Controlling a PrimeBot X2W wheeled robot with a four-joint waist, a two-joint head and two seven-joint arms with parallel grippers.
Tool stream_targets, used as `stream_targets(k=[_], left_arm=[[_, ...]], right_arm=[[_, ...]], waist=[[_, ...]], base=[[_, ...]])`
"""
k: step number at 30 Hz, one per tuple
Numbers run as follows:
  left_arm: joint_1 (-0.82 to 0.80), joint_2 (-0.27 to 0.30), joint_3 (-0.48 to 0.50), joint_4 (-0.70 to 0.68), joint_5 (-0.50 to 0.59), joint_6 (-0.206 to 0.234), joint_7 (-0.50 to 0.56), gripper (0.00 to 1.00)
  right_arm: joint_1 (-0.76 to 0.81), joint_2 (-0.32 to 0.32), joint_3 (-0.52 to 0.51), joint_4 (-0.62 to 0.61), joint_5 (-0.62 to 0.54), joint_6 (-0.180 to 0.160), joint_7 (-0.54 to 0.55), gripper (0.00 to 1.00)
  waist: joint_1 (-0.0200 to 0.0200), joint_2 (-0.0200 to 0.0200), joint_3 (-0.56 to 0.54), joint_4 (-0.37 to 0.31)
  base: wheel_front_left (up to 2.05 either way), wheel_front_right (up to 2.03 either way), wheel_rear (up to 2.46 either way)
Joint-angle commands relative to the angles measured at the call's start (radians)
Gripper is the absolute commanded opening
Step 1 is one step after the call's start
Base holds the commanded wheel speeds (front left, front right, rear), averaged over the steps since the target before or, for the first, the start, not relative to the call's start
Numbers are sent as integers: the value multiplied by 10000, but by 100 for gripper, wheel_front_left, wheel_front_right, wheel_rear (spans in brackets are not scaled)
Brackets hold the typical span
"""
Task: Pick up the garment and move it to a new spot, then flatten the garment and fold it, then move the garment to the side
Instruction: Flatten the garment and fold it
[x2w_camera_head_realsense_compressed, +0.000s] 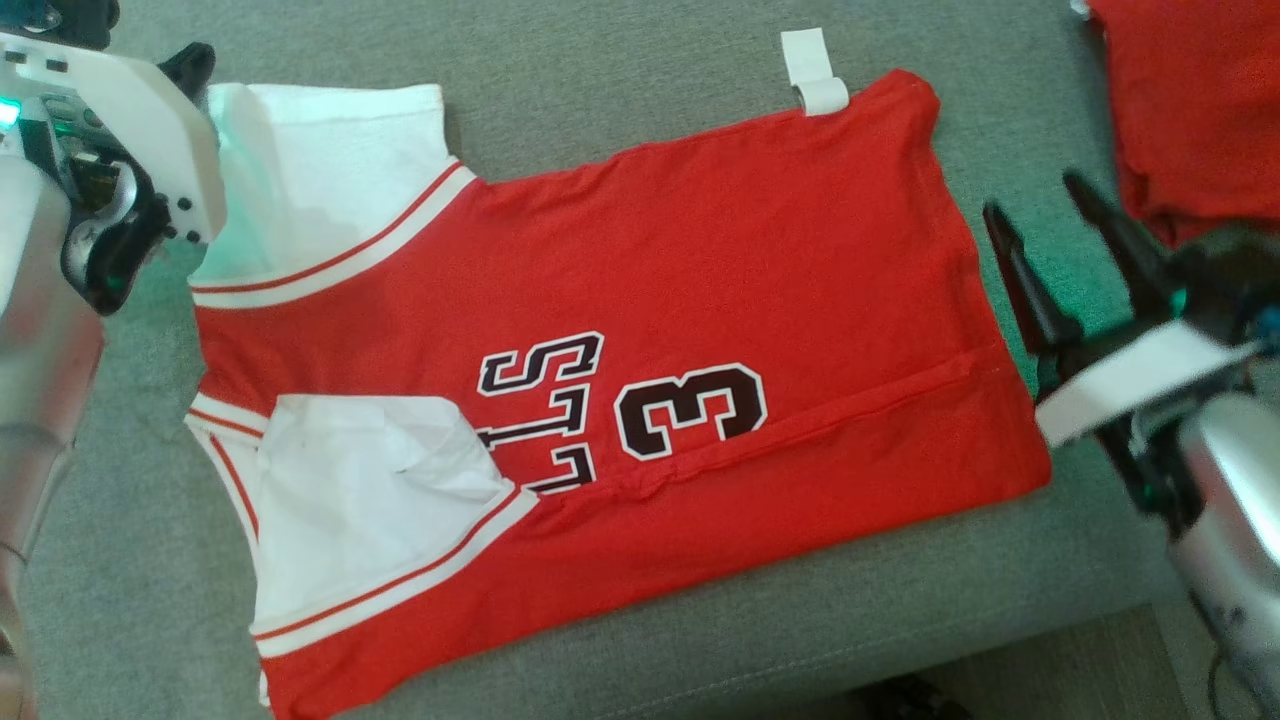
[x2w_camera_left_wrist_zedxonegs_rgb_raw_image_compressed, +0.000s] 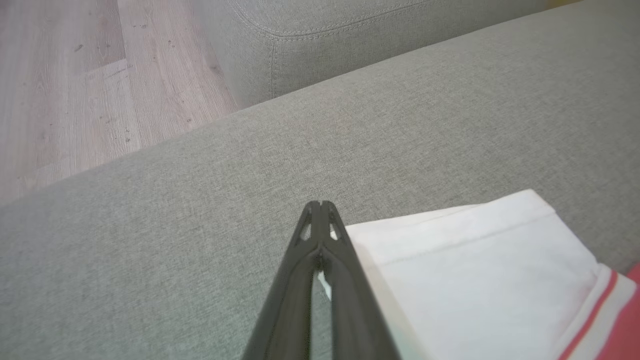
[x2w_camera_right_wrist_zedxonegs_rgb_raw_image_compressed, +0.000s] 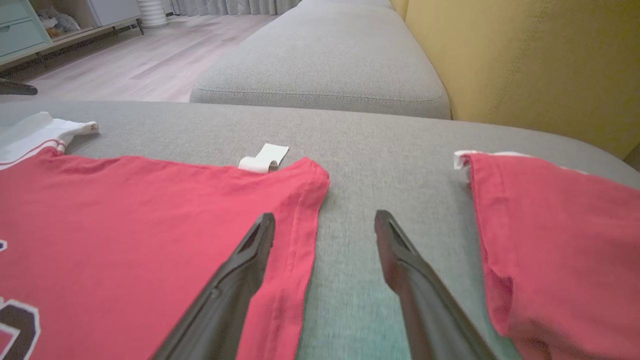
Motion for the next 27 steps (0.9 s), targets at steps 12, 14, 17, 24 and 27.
stream_targets(k=[12, 14, 17, 24, 27], left_arm=[[-480, 519, -189, 252, -272, -55, 569, 100], [-456, 561, -247, 277, -305, -56, 573, 94], [-440, 615, -316, 288, -318, -57, 480, 0], [-518, 628, -531, 4, -527, -58, 276, 0], [-531, 617, -648, -133, -575, -58, 110, 0]], right_arm=[[-710, -340, 985, 643, 769, 65, -424, 100], [-718, -363, 1058, 780, 834, 65, -534, 100], [-737, -375, 1128, 939, 877, 65, -649, 100], [-1311, -395, 1375, 1293, 1080, 65, -618, 100], [-1874, -245, 1584, 1586, 1426, 65, -133, 100]], waist=[[0, 0, 432, -110], [0, 0, 462, -132], [0, 0, 455, -141], [0, 0, 329, 20], [0, 0, 247, 109]], base=[[0, 0, 0], [0, 0, 0], [0, 0, 0], [0, 0, 0], [0, 0, 0]])
